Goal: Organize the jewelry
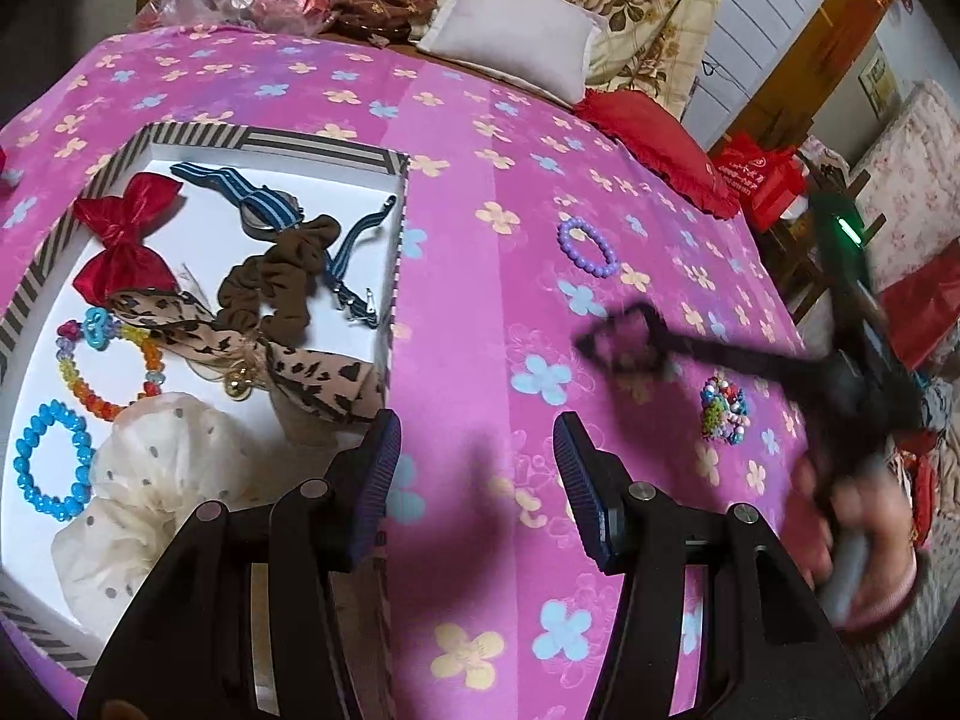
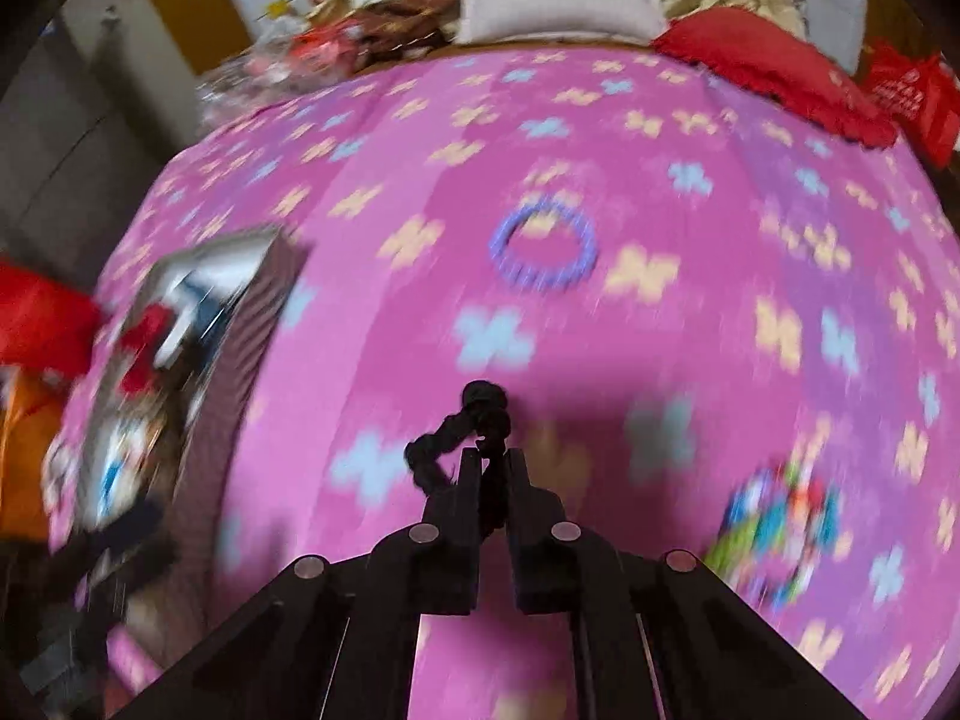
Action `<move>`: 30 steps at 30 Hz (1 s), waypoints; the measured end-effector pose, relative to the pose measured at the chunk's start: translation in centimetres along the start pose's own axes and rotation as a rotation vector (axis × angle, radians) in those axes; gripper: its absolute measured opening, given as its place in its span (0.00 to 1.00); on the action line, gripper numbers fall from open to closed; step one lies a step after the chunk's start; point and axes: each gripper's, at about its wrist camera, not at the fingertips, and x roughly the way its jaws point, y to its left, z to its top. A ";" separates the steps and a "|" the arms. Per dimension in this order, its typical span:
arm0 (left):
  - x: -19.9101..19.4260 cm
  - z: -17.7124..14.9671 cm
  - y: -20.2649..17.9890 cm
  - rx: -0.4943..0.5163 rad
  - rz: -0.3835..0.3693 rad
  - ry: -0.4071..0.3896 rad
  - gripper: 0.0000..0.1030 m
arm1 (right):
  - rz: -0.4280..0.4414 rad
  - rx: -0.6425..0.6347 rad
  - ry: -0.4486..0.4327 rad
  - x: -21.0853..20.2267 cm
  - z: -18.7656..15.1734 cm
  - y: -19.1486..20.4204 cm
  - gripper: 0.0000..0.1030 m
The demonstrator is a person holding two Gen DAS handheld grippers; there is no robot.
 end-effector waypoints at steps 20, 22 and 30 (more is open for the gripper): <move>-0.3 -1.5 -2.6 0.105 -0.002 -0.001 0.51 | -0.096 0.107 -0.104 -6.9 -8.7 -5.2 0.44; 0.1 -1.8 -3.2 0.129 0.002 0.007 0.51 | -0.120 0.135 -0.108 -6.9 -9.1 -6.8 0.44; 2.5 -3.0 -5.0 0.176 0.001 0.070 0.51 | -0.127 0.116 -0.130 -6.1 -5.7 -8.1 0.44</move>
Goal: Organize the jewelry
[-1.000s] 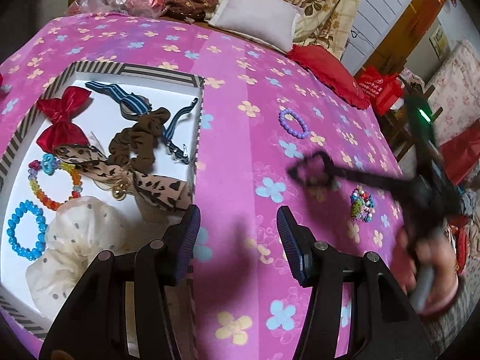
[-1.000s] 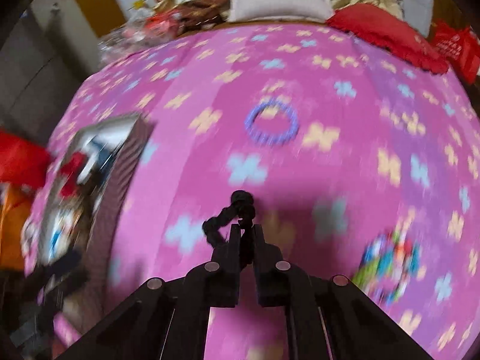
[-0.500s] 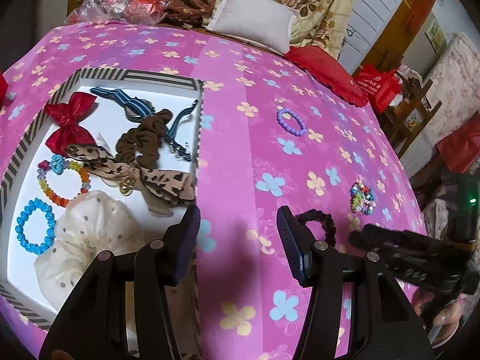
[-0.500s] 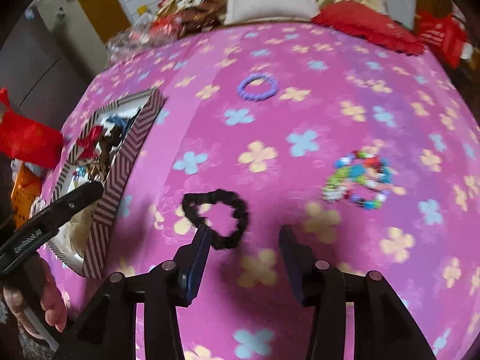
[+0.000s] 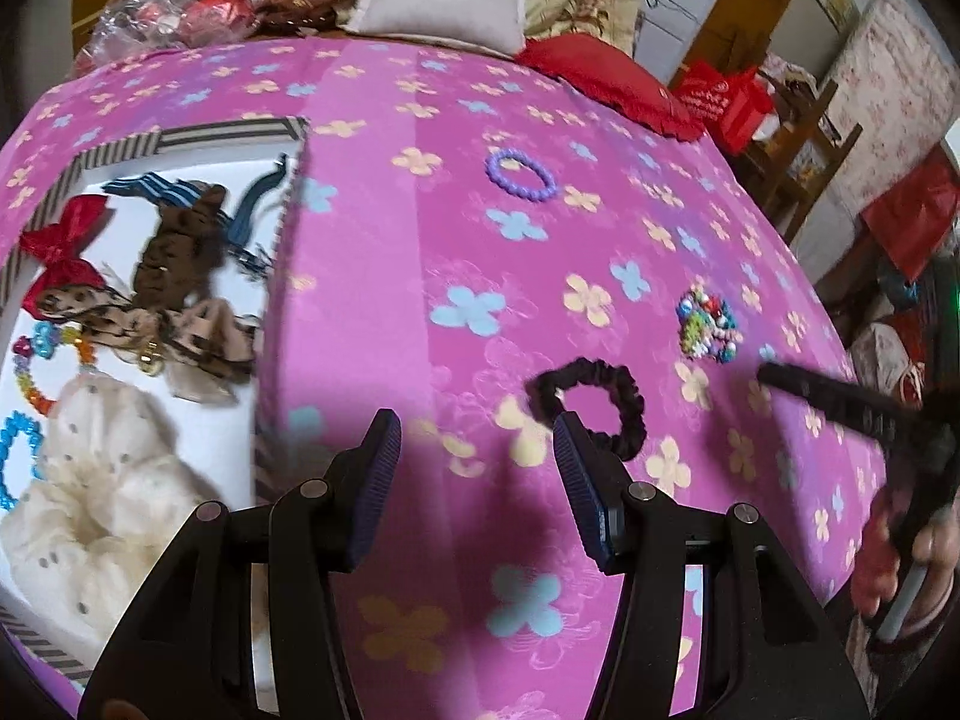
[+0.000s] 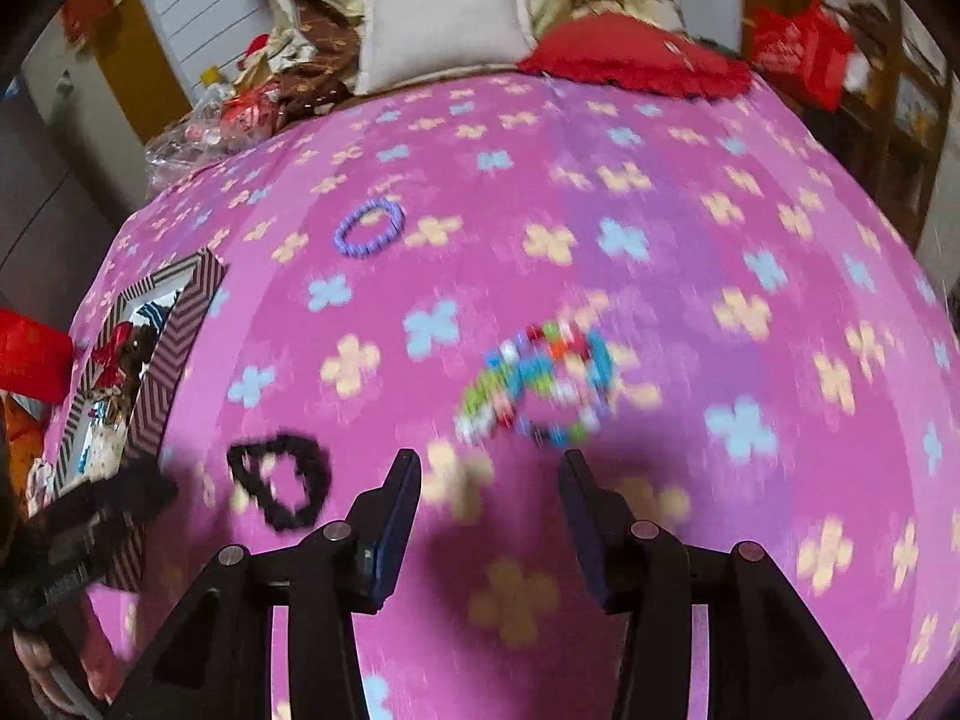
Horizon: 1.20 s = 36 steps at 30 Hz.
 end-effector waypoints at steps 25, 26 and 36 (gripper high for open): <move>1.2 0.7 1.6 -0.052 -0.052 0.032 0.51 | -0.097 -0.062 0.101 14.1 12.9 6.5 0.09; 1.2 0.7 1.6 -0.052 -0.047 0.030 0.51 | -0.092 -0.069 0.115 13.6 12.3 6.2 0.09; 1.2 0.4 0.8 -0.027 -0.018 0.010 0.51 | -0.088 -0.124 0.167 7.7 3.0 3.5 0.09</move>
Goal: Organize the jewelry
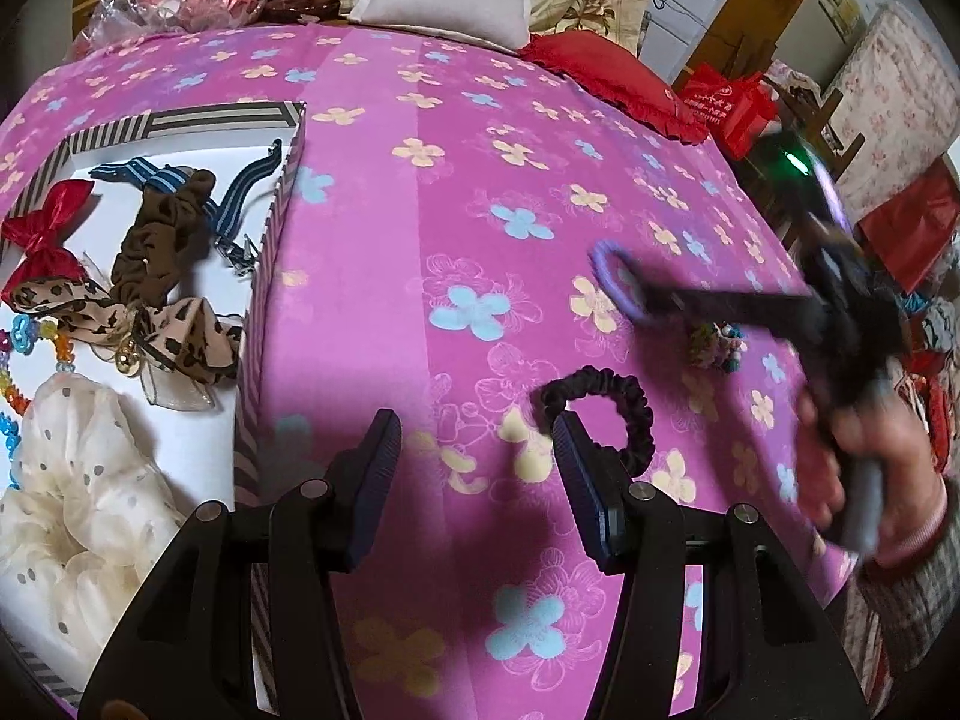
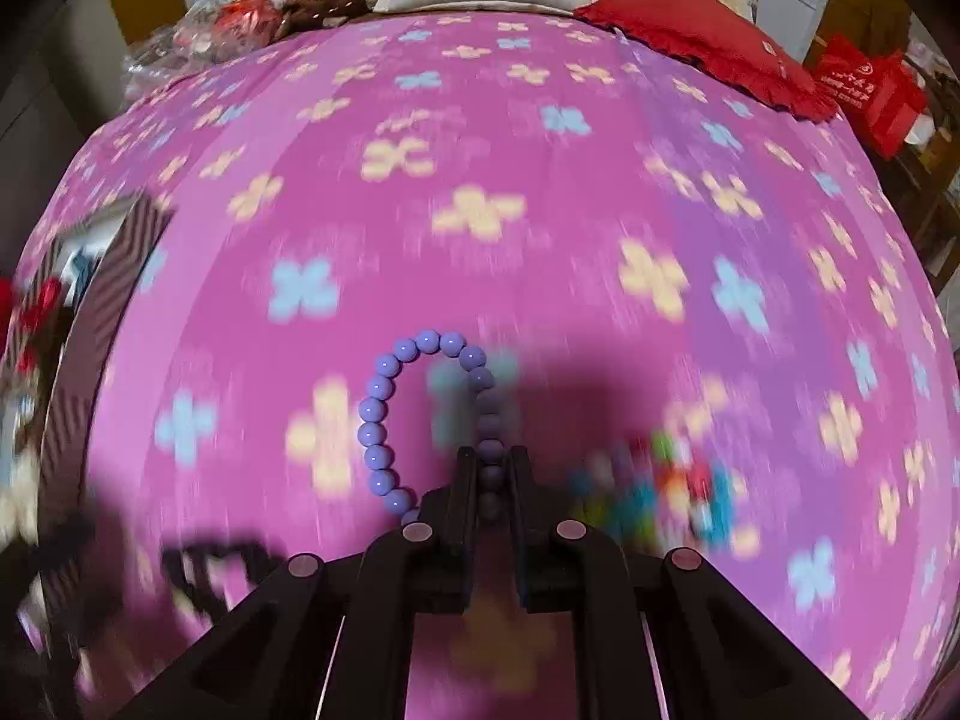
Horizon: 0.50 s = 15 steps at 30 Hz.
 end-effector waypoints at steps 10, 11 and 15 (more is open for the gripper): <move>2.4 0.4 -1.7 0.044 -0.026 0.022 0.51 | 0.088 0.015 -0.050 -2.5 -6.9 -1.1 0.09; 2.7 0.5 -1.8 0.046 -0.036 0.024 0.51 | 0.089 0.012 -0.058 -2.5 -7.0 -1.1 0.09; 4.0 1.3 -2.4 0.051 -0.059 0.036 0.51 | 0.110 0.025 -0.088 -2.6 -7.4 -1.3 0.11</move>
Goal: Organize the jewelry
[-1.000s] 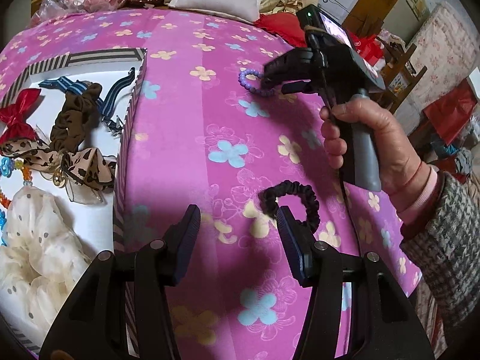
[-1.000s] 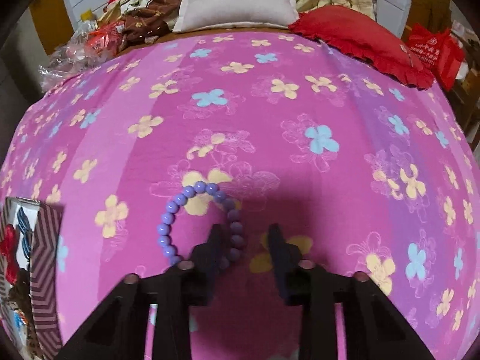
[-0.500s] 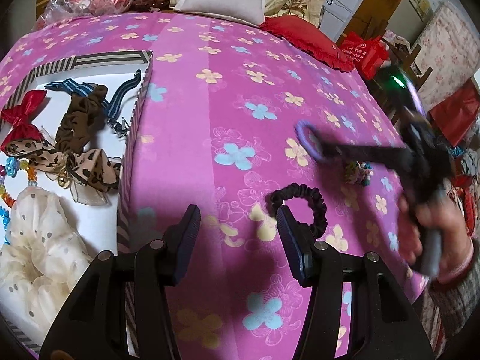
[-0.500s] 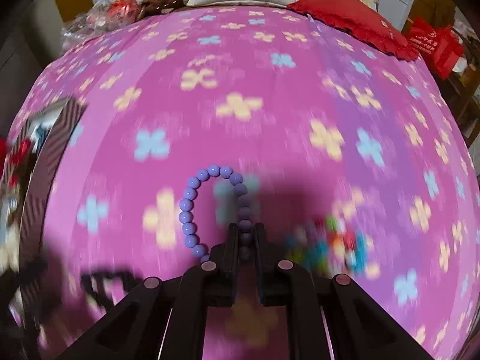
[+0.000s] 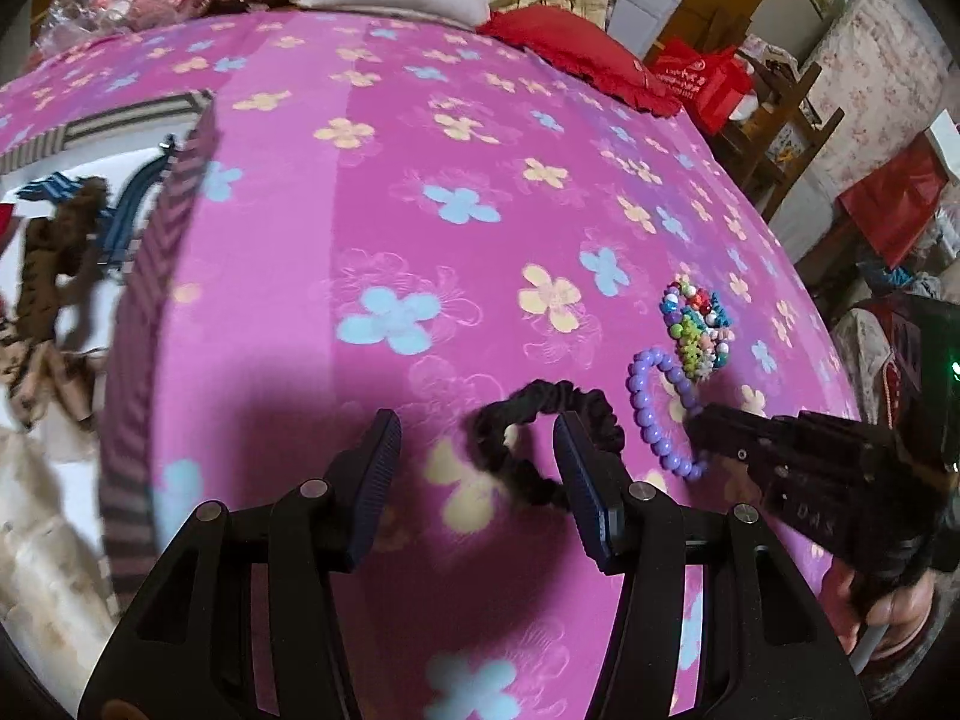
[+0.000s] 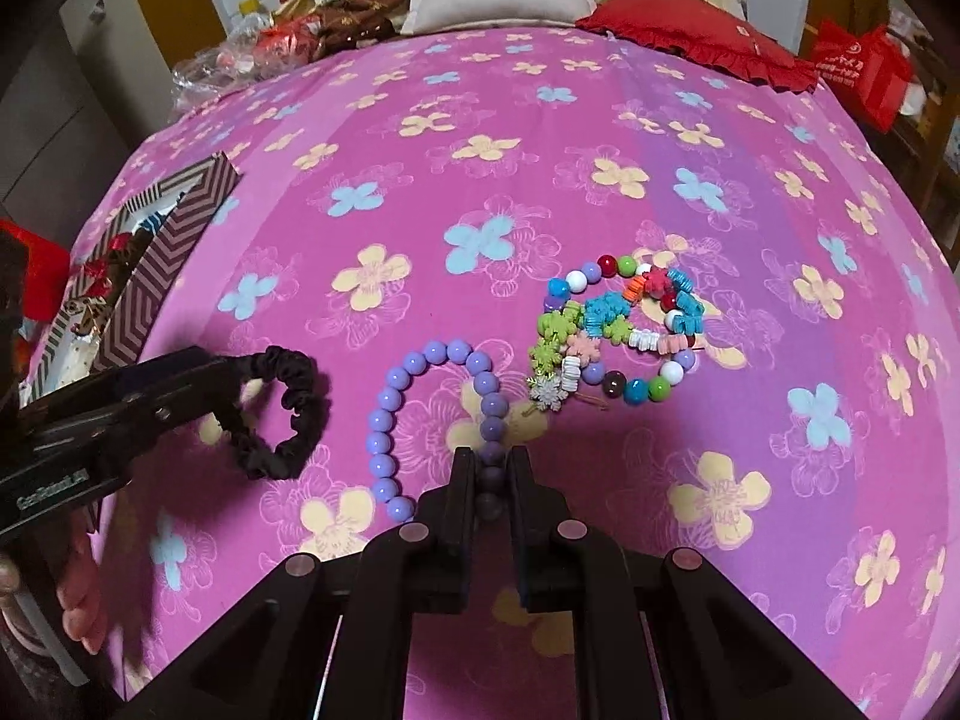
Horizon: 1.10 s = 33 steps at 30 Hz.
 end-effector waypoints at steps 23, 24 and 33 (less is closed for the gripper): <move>-10.5 1.1 3.6 -0.098 0.089 -0.158 0.04 | -0.063 -0.158 -0.174 -4.8 3.4 6.9 0.08; -11.1 1.3 4.4 -0.115 0.096 -0.170 0.04 | -0.062 -0.167 -0.180 -5.3 3.7 7.5 0.08; -15.0 2.3 13.9 -0.293 0.083 -0.264 0.04 | -0.028 -0.263 -0.203 -6.6 7.0 15.4 0.08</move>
